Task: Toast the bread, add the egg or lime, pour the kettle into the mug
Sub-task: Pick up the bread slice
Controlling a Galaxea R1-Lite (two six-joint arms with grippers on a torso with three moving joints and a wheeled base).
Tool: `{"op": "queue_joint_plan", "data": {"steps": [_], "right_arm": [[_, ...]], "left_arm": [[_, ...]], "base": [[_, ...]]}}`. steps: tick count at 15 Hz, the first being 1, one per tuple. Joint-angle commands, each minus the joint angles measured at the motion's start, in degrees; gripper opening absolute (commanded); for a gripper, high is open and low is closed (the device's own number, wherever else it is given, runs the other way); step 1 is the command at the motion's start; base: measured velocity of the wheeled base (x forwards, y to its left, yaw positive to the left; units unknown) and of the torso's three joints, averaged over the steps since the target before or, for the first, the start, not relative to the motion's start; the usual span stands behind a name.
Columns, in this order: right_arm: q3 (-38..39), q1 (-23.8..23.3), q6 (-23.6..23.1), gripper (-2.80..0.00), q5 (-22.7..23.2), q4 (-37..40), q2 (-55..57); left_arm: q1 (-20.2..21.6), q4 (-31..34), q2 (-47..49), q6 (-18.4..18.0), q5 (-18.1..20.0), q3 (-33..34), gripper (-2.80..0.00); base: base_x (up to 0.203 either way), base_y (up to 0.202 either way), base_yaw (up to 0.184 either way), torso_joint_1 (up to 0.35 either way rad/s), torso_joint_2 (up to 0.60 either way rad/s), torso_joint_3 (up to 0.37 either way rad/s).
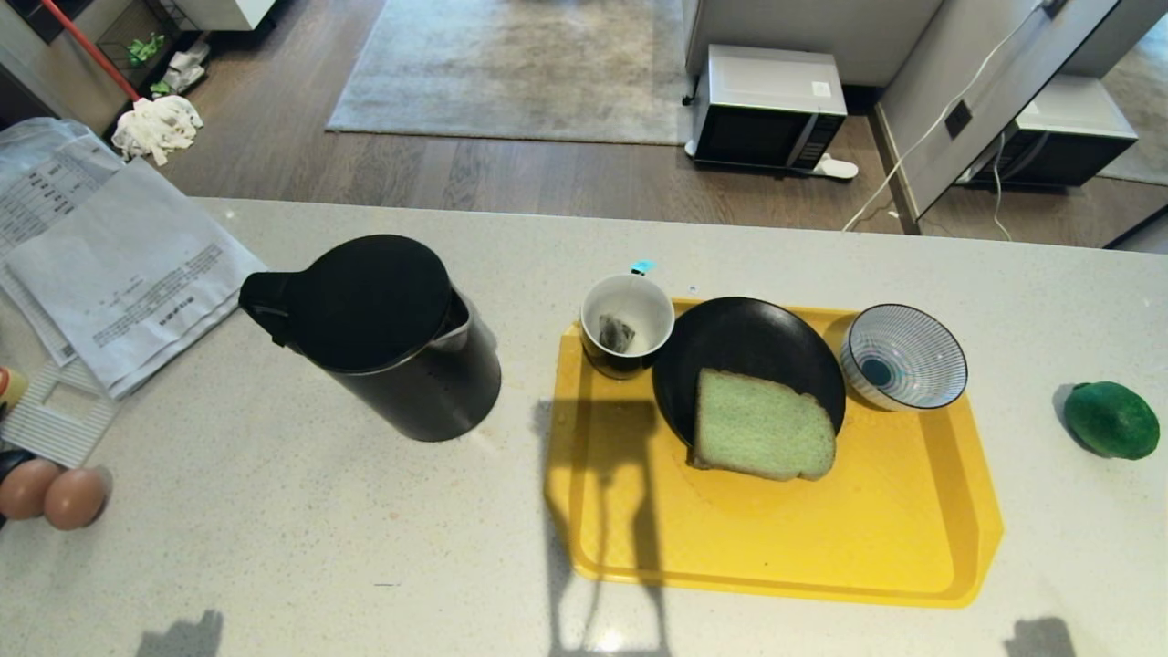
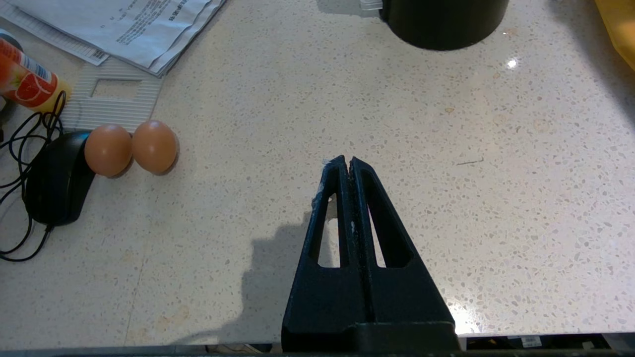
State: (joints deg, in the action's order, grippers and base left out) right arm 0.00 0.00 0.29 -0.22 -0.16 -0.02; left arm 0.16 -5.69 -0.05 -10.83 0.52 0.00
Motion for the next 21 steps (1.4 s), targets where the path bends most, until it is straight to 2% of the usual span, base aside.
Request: {"op": "queue_joint_plan", "data": {"steps": [1,3,7,10,12,21], "right_arm": [[0.0,0.0,0.01,-2.8,0.04,-0.02,0.02],[0.0,0.0,0.06,-2.8,0.04,-0.02,0.02],[0.08,0.0,-0.03,-2.8,0.04,-0.02,0.02],[0.0,0.0,-0.03,-2.8,0.04,-0.02,0.02],[0.06,0.0,-0.1,-2.8,0.04,-0.02,0.02],[0.0,0.0,0.32,-2.8,-0.13,-0.02,0.02]], "left_arm": [[0.02,0.01,-0.13,0.04,0.14,0.97,-2.8],[0.02,1.3,-0.13,0.28,1.23,0.97,-2.8],[0.02,2.87,-0.13,1.21,1.13,0.97,-2.8],[0.02,3.05,-0.13,5.32,0.31,0.97,-2.8],[0.02,3.06,-0.13,6.75,0.04,0.97,-2.8],[0.02,3.06,-0.13,7.07,-0.08,0.97,-2.8]], "base": [[0.0,0.0,0.0,0.0,0.0,0.0],[0.0,0.0,0.0,0.0,0.0,0.0],[0.0,0.0,0.0,0.0,0.0,0.0],[0.0,0.0,0.0,0.002,0.0,0.05],[0.0,0.0,0.0,0.004,0.0,0.162],[0.0,0.0,0.0,0.001,0.0,0.199]]}}
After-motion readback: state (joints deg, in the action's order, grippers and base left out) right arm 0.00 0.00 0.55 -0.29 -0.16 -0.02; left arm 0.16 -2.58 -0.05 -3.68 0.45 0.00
